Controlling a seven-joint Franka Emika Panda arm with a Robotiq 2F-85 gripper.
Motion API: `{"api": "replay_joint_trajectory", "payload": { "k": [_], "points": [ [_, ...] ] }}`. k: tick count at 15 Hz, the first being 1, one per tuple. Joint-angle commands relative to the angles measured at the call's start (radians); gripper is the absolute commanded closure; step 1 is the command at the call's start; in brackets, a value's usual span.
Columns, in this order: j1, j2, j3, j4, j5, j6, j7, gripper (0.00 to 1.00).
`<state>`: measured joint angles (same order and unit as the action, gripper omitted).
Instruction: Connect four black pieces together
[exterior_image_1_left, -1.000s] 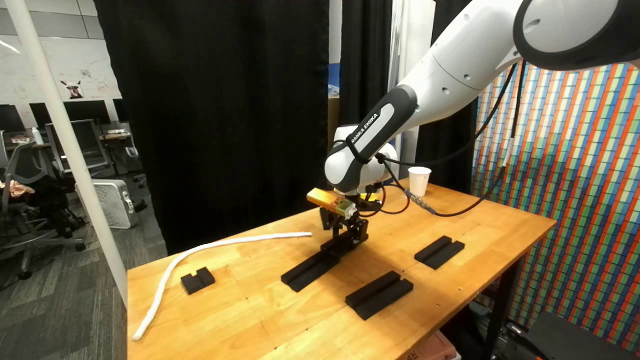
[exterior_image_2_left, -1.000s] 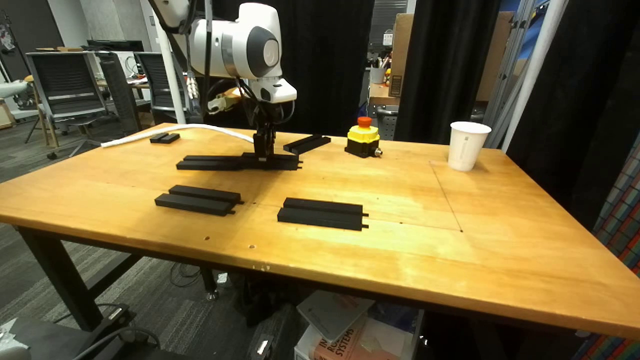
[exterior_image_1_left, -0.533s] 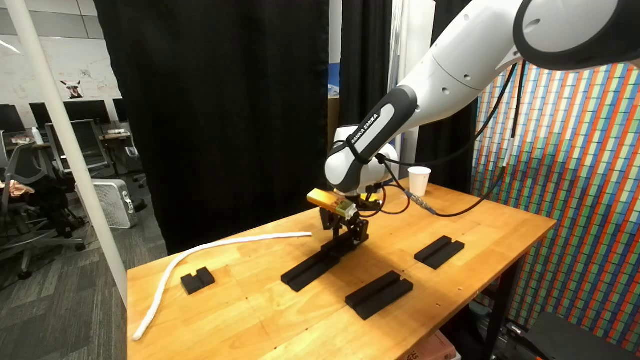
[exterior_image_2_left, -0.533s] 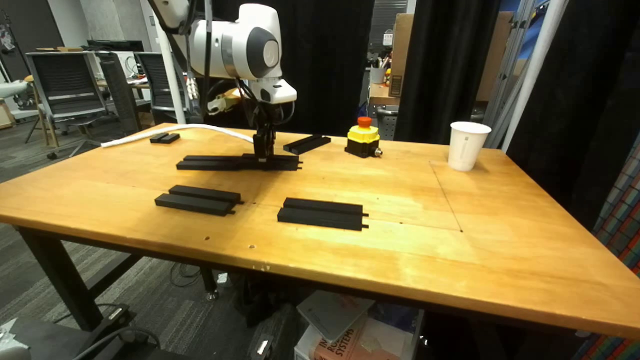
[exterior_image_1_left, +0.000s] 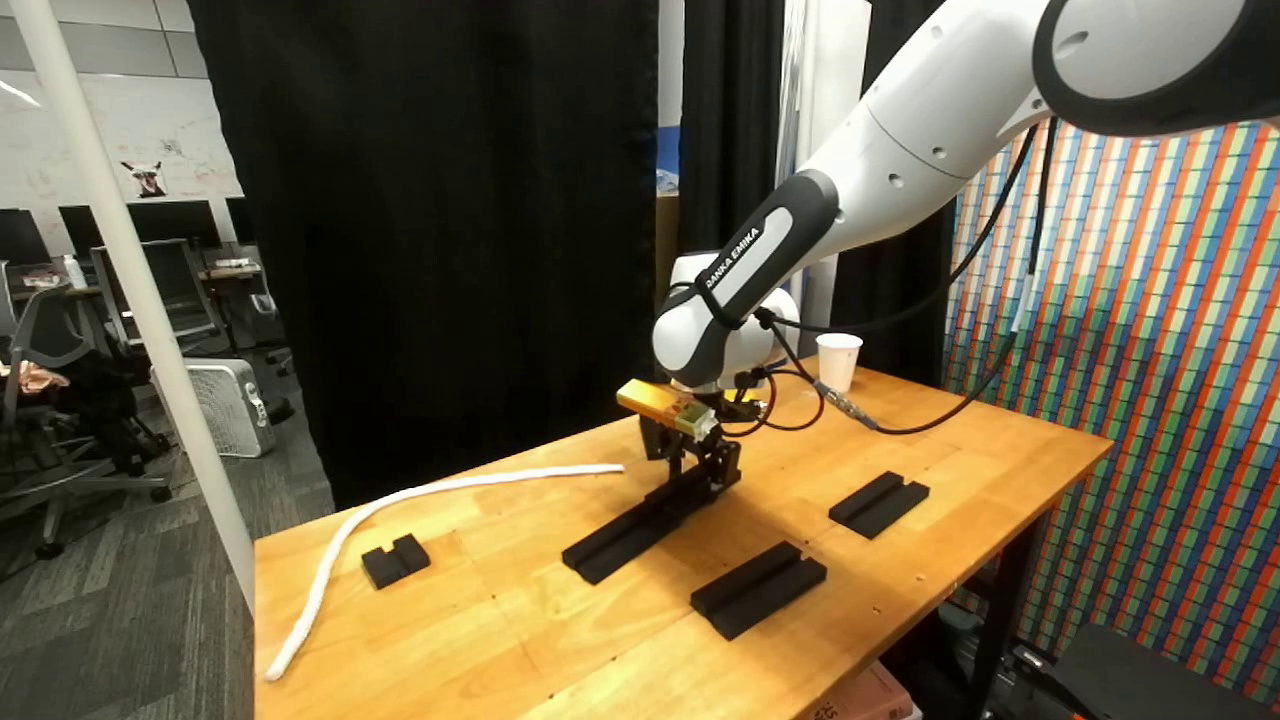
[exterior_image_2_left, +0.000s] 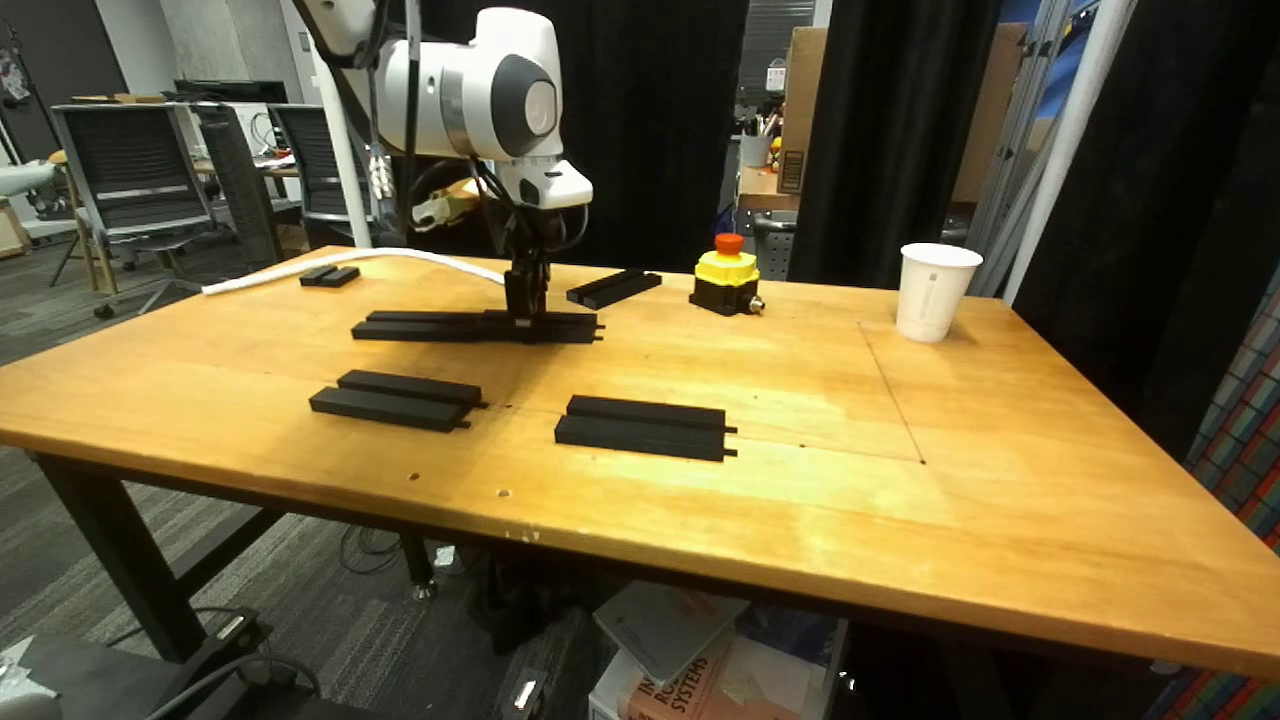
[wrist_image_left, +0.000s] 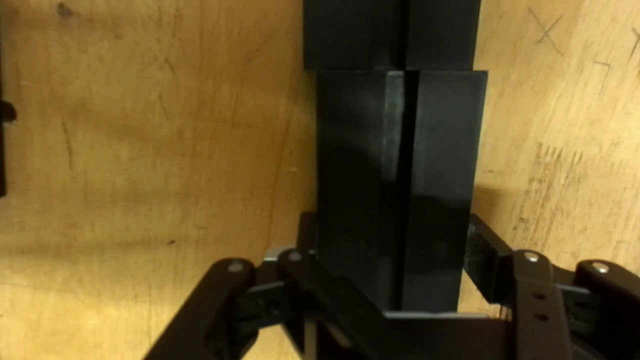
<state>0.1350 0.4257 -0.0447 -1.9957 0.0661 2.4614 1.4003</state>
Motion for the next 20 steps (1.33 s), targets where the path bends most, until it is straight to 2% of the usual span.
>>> {"api": "replay_joint_trajectory", "payload": {
  "k": [1,20],
  "points": [
    [0.004,-0.024,0.003,-0.040,0.018,0.013,0.009,0.55],
    [-0.005,-0.044,0.017,-0.054,0.037,-0.027,-0.009,0.55]
  ]
}}
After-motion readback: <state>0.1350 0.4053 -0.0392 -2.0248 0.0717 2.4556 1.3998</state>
